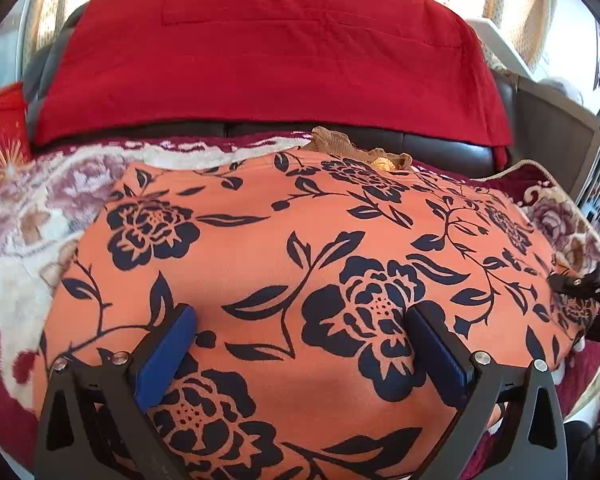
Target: Fold small clothes
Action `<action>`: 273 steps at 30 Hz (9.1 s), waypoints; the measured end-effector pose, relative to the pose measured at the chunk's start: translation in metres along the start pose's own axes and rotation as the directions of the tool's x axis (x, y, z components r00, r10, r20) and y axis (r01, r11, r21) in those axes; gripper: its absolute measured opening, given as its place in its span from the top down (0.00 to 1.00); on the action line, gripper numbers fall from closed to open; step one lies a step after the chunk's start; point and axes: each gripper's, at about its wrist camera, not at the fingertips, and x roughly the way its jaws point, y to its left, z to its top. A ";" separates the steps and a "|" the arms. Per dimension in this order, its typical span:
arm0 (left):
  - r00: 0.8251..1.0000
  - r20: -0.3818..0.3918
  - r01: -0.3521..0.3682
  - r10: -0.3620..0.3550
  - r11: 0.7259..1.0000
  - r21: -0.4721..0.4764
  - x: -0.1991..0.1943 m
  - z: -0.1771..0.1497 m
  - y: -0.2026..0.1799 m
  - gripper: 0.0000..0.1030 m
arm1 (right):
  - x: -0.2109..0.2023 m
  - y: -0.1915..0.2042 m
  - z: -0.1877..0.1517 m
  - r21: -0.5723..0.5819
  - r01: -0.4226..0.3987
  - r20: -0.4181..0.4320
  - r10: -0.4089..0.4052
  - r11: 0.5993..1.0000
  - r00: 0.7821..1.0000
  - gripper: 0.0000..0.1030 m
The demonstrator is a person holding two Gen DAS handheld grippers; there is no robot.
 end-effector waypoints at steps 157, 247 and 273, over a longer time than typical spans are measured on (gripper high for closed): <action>0.987 -0.114 0.067 -0.116 0.928 -0.366 -0.010 0.082 0.149 0.41 | 0.003 0.114 -0.116 -0.279 -0.421 -0.217 0.371 0.863 0.903 0.36; 0.993 -0.004 -0.118 0.119 0.981 -0.156 -0.023 0.025 0.071 0.26 | 0.038 0.187 -0.061 -0.230 -0.356 -0.236 0.303 0.906 0.924 0.25; 0.992 -0.006 -0.125 0.126 0.980 -0.156 -0.021 0.026 0.072 0.25 | 0.053 0.206 -0.050 -0.327 -0.364 -0.266 0.284 0.872 0.921 0.55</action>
